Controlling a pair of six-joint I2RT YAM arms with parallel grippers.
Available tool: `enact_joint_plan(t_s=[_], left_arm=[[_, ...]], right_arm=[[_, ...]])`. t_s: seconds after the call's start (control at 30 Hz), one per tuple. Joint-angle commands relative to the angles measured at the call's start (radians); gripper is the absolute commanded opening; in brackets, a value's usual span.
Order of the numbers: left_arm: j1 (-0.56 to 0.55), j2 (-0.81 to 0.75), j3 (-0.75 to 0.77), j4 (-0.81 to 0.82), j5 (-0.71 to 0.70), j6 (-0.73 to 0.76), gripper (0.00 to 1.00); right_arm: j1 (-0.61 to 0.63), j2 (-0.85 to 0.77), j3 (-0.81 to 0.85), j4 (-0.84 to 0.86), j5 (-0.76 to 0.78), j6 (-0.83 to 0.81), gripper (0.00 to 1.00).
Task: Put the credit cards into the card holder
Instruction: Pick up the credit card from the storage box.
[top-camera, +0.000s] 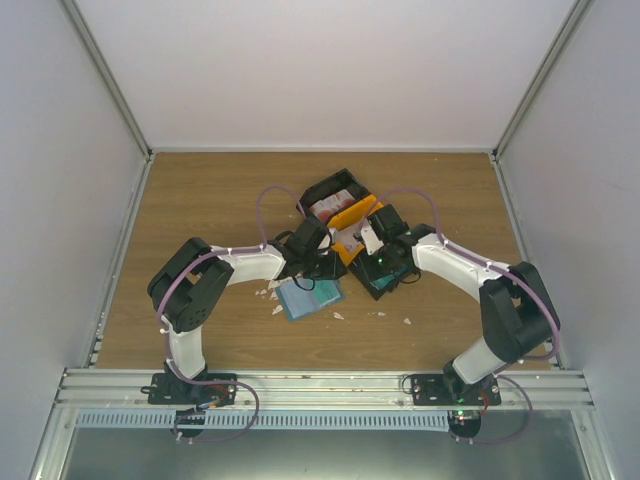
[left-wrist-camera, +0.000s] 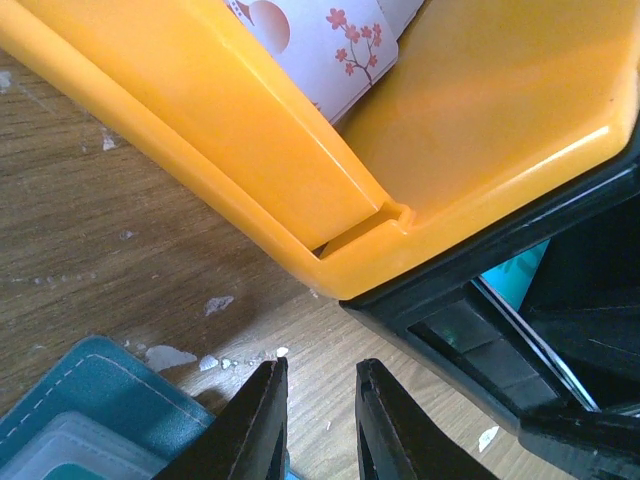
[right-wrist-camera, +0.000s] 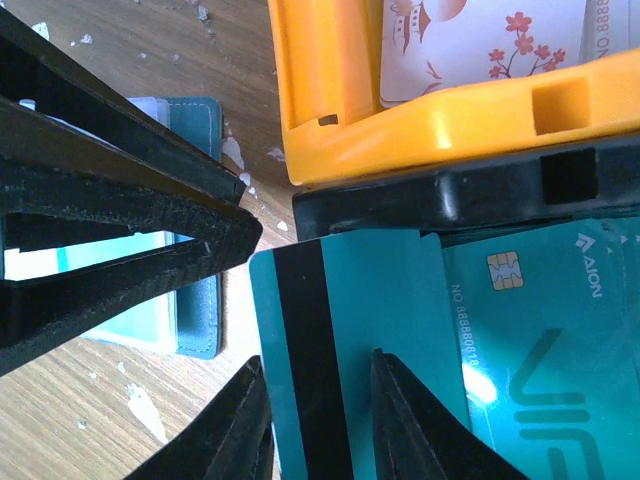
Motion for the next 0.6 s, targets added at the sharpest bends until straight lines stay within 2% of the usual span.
enact_joint_plan(t_s=[0.0, 0.37, 0.57], left_arm=[[0.008, 0.005, 0.01, 0.01, -0.016, 0.012, 0.23], [0.008, 0.01, 0.013, 0.01, -0.014, 0.012, 0.23], [0.008, 0.013, 0.013, 0.01, -0.014, 0.01, 0.23]], right_arm=[[0.007, -0.019, -0.018, 0.001, -0.028, 0.002, 0.26], [0.007, -0.028, -0.025, -0.006, 0.0, 0.018, 0.13], [0.006, -0.049, -0.028, -0.008, -0.011, 0.02, 0.11]])
